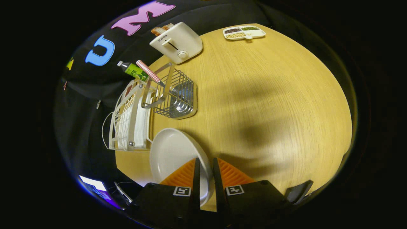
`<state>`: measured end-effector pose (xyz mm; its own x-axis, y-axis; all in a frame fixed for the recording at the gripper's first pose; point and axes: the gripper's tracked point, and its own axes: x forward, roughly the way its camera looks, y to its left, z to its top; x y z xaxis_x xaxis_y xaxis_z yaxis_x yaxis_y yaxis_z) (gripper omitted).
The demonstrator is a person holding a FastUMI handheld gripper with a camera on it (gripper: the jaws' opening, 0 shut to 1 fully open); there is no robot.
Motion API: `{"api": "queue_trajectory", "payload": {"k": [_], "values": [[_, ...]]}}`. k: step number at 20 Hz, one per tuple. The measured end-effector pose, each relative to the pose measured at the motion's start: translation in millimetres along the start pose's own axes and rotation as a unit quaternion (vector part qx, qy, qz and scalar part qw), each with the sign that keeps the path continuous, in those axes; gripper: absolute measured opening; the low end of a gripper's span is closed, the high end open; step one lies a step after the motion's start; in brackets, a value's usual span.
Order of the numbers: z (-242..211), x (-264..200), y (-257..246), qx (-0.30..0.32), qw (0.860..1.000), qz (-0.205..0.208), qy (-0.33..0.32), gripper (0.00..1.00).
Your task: Take the plate from the dish rack, then take the spoon from the basket and place it into the plate.
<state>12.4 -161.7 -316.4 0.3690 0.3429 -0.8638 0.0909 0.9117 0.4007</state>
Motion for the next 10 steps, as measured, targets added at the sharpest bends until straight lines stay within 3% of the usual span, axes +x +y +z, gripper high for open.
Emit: {"api": "queue_trajectory", "payload": {"k": [2, 4, 5, 6, 9, 10], "values": [[-1, 2, 0, -0.022, 1.0, 0.011, 0.002, 0.25], [6, -2, 1, -0.053, 0.998, 0.009, -0.017, 0.35], [13, -5, 2, -0.074, 0.997, 0.005, -0.038, 0.45], [21, -11, 7, -0.097, 0.993, 0.006, -0.062, 0.48], [47, -30, 30, -0.154, 0.979, 0.017, -0.129, 1.0], [59, -36, 36, -0.171, 0.973, 0.019, -0.152, 1.0]]}}
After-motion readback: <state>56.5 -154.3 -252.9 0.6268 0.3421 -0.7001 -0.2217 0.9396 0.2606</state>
